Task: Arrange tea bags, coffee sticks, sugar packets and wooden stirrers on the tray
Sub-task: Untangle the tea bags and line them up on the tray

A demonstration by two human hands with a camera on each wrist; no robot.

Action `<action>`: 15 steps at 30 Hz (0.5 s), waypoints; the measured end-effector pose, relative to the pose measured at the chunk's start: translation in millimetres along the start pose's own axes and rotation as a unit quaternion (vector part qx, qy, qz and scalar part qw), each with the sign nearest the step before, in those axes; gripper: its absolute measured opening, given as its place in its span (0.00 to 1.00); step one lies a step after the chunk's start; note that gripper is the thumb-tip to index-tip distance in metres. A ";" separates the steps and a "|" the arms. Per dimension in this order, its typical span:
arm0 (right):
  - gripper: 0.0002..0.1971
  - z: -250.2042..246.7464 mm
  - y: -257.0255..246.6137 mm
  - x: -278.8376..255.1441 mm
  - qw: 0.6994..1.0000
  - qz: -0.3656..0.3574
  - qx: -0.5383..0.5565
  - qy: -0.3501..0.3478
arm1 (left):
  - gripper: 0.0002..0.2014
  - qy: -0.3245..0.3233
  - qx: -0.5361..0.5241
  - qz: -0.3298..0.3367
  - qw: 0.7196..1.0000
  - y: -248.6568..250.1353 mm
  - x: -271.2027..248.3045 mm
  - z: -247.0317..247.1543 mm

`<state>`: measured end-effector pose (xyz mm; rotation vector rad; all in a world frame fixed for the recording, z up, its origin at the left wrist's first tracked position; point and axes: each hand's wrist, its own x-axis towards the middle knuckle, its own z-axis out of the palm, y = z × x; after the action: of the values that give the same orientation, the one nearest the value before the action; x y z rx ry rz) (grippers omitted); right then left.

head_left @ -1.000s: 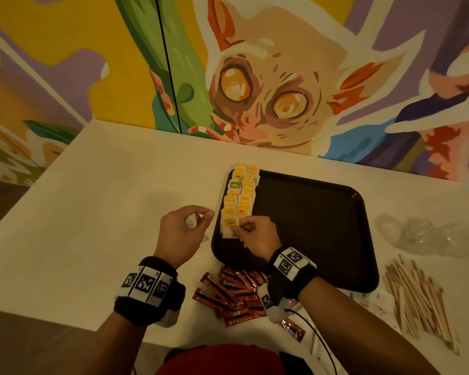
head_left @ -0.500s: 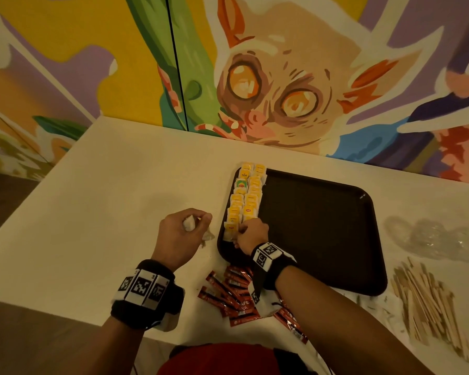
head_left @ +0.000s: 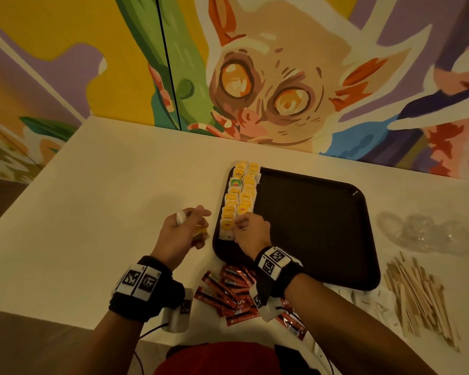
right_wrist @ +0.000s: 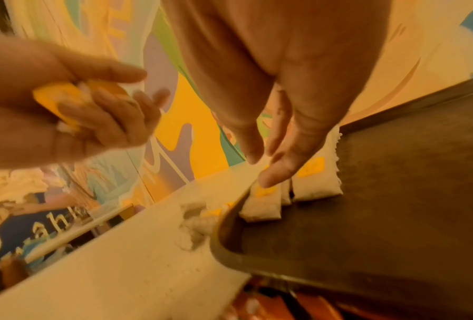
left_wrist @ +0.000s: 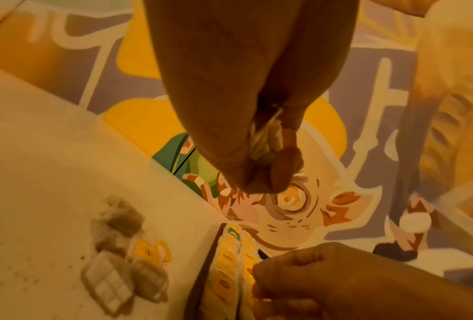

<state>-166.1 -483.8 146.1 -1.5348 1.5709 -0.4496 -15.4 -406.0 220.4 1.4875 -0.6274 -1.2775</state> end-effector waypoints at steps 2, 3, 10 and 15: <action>0.02 -9.0 -9.6 -12.5 0.998 -0.042 0.042 0.007 | 0.19 -0.016 -0.057 -0.024 0.998 3.0 -0.6 -1.0; 0.02 -14.3 -16.3 -20.0 0.996 -0.066 0.063 0.007 | 0.20 -0.023 -0.079 -0.033 0.996 4.3 -0.6 -1.5; 0.07 -31.5 -54.7 -66.2 0.973 -0.205 0.080 -0.069 | 0.19 -0.049 -0.082 -0.067 0.993 11.7 -6.0 4.9; 0.11 -28.5 -50.7 -67.3 0.968 -0.242 -0.002 -0.060 | 0.16 -0.047 -0.061 -0.047 0.996 11.7 -7.0 10.7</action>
<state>-165.9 -438.5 222.6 -1.9142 1.0966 -0.6085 -24.9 -407.7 234.9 1.3762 -0.5359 -1.4388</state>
